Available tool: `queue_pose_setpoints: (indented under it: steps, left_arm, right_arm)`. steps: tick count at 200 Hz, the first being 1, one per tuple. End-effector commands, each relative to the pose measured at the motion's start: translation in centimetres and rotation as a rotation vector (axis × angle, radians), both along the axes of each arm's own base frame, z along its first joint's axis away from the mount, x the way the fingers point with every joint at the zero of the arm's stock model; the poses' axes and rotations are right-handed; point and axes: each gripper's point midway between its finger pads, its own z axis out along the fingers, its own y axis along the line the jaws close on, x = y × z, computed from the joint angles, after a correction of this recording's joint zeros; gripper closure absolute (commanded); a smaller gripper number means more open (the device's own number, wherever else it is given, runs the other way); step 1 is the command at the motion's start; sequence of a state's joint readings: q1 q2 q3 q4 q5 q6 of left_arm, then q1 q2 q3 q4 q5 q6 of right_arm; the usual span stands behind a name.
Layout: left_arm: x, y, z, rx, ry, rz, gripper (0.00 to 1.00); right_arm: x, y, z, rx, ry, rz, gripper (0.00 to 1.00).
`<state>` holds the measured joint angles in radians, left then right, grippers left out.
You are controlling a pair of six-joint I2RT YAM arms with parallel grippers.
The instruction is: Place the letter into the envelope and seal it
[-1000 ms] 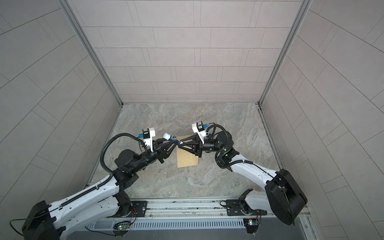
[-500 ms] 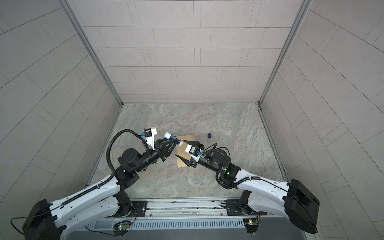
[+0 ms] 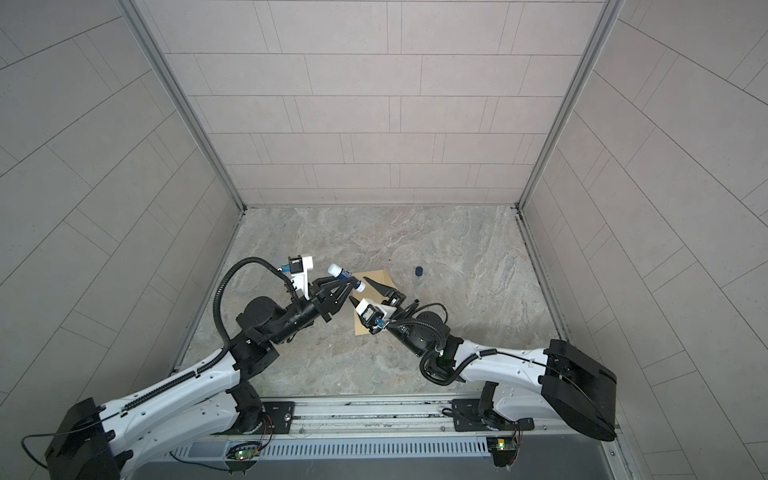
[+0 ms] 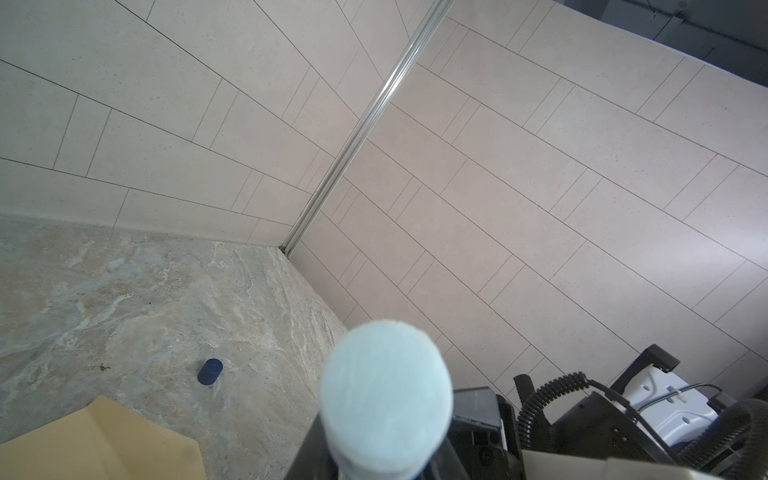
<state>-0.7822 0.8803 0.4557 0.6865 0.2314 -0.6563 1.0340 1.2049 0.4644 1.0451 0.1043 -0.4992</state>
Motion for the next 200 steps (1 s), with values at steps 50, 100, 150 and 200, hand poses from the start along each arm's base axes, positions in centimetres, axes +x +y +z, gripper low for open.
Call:
queue_pose_setpoints:
  steps: [50,100,150,200]
  left_arm:
    - [-0.4,0.3,1.8,-0.041,-0.041,0.001,1.00]
    - [-0.4,0.3,1.7,-0.039,-0.039,0.002,1.00]
    - [-0.3,0.2,0.9,-0.007,-0.042,0.002,1.00]
    - [-1.2,-0.5,0.3,0.072,-0.109,-0.043,1.00]
  right_arm:
    - [0.1,-0.2,1.3,0.038,-0.030,-0.021,0.60]
    - [0.0,-0.1,1.4,0.048,-0.023,-0.011,0.77]
    - [-0.9,-0.3,1.9,0.067,0.020,0.049,0.91]
    - [-1.8,-1.0,2.4,0.115,0.335,0.357,0.97]
